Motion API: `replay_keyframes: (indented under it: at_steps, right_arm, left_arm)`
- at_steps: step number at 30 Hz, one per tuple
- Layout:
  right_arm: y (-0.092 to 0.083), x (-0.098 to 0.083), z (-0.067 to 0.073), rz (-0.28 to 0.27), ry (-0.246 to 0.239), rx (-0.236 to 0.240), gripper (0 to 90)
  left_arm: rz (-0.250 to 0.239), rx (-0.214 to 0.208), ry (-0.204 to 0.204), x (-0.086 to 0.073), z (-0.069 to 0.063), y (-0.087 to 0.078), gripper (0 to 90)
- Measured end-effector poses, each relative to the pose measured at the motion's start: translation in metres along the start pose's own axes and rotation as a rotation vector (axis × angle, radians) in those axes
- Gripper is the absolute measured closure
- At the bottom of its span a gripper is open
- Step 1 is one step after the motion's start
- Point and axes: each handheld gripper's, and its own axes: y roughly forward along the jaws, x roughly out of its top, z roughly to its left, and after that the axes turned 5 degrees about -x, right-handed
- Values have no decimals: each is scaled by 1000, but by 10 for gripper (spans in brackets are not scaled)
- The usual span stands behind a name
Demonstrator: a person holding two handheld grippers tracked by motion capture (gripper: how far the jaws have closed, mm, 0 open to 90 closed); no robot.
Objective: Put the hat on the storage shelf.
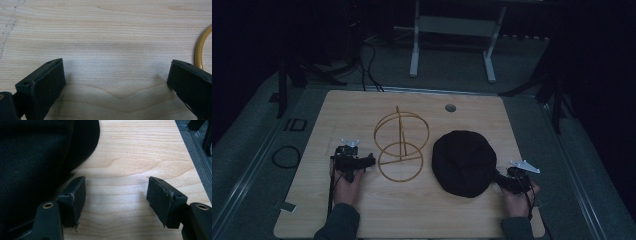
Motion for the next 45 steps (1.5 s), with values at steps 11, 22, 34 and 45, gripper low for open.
replay_keyframes:
  at_steps: [11, 22, 34, 45]
  right_arm:
    - [0, 3, 2, 20, -7, 8, 345]
    - [-11, 9, 3, 51, -39, 59, 489]
    - [-28, 19, -3, 48, -90, 86, 544]
    - [-41, 33, 1, 58, -135, 127, 569]
  left_arm:
    - [1, 1, 0, 0, 0, 0, 12]
    - [0, 1, -1, 0, 0, 0, 12]
    - [0, 0, 0, 0, -1, 0, 12]
    - [0, 0, 0, 0, -1, 0, 12]
